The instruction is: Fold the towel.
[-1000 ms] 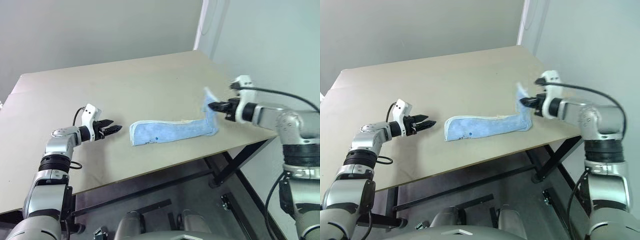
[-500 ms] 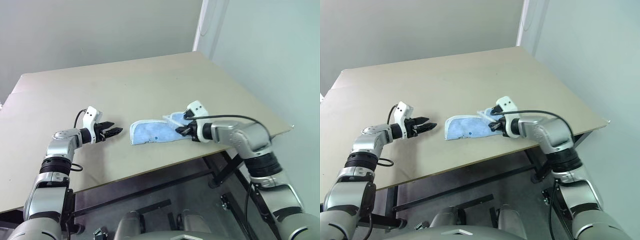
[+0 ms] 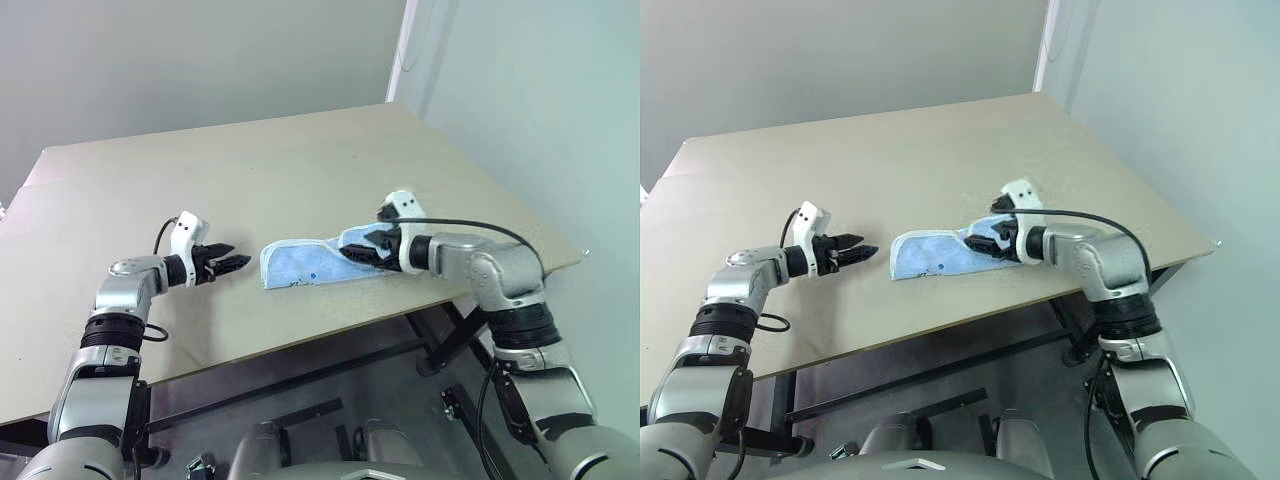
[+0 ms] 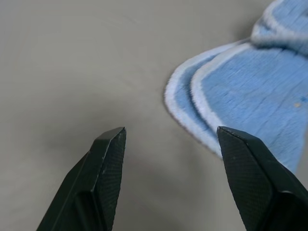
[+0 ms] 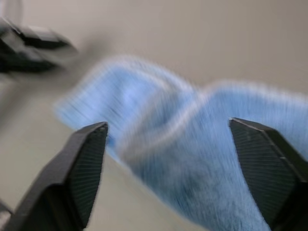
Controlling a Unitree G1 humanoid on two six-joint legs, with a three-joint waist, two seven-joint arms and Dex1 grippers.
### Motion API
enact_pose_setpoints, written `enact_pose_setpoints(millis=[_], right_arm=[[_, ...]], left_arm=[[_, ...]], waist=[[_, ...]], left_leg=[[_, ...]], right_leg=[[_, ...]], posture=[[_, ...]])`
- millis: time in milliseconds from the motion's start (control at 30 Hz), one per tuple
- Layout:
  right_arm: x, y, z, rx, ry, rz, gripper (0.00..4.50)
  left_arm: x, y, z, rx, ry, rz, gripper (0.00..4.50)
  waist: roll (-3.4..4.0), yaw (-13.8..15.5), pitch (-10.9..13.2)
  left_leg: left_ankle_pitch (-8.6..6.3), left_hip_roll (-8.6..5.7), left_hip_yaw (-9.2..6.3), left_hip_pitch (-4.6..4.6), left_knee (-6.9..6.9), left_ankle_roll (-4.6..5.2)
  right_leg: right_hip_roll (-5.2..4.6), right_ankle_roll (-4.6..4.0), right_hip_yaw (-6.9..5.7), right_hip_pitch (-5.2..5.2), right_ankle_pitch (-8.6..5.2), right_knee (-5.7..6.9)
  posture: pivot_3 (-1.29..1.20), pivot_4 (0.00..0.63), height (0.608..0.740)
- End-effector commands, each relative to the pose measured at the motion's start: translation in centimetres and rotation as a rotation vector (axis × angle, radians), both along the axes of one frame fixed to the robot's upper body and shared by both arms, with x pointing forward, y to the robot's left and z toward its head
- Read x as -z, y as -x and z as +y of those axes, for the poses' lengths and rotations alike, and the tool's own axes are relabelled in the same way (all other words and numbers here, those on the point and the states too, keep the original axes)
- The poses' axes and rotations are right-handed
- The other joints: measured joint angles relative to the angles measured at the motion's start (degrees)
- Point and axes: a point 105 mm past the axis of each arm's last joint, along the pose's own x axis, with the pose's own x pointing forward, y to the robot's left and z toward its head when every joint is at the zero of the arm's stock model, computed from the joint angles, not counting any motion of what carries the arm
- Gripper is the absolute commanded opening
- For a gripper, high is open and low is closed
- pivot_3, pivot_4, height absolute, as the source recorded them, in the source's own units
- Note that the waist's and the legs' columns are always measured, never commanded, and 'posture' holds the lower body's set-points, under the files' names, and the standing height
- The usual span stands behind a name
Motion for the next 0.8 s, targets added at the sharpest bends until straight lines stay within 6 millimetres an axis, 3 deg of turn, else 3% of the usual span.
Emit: enact_pose_setpoints(millis=[33,133,267,400,667,800], right_arm=[[-4.4,-0.2,-1.3,0.017,-0.123,-0.167,4.09],[-4.4,-0.6,-2.0,0.048,-0.113,-0.198,4.09],[-0.6,-1.6,-2.9,0.091,0.051,-0.295,4.09],[1.3,-1.1,-3.0,0.046,0.103,-0.314,4.09],[0.9,-2.0,-4.6,0.139,0.097,-0.321,4.09],[1.2,-1.9,-4.8,0.152,0.097,-0.309,4.09]], left_arm=[[-2.6,-0.5,-1.1,0.026,0.05,0.008,3.19],[-2.7,-0.5,-1.6,0.03,0.067,0.048,3.19],[-2.6,-0.6,-3.6,0.039,0.128,0.165,3.19],[-1.1,-0.4,-4.6,0.041,0.084,0.261,3.19],[1.9,-1.1,-6.1,-0.015,-0.007,0.402,3.19],[2.0,-0.5,-7.7,0.028,0.059,0.47,3.19]], waist=[[0.0,0.0,0.0],[0.0,-0.1,0.0],[-0.05,0.0,0.0],[-0.02,-0.2,0.0],[-0.03,0.2,0.0],[-0.03,0.1,0.0]], left_leg=[[0.0,0.0,0.0,0.01,0.0,0.0],[0.0,0.0,-0.01,0.01,0.04,0.0],[0.0,0.0,-0.01,0.05,0.04,-0.01],[0.01,-0.02,-0.01,0.04,0.03,0.01],[0.01,-0.02,-0.1,0.27,0.15,-0.02],[-0.09,-0.03,-0.07,0.63,0.12,-0.18]], right_leg=[[0.0,0.0,0.0,0.0,0.0,0.01],[0.01,0.0,-0.01,0.01,0.0,0.04],[0.02,0.0,0.0,0.04,0.0,0.03],[0.02,0.02,0.01,0.05,-0.01,0.03],[0.06,0.0,0.03,0.18,-0.02,0.3],[0.0,-0.01,0.02,0.51,-0.02,0.26]], posture=[[0.0,0.0,0.74],[0.0,0.0,0.74],[0.0,0.0,0.74],[0.0,0.0,0.74],[0.0,0.0,0.74],[0.0,0.0,0.74]])
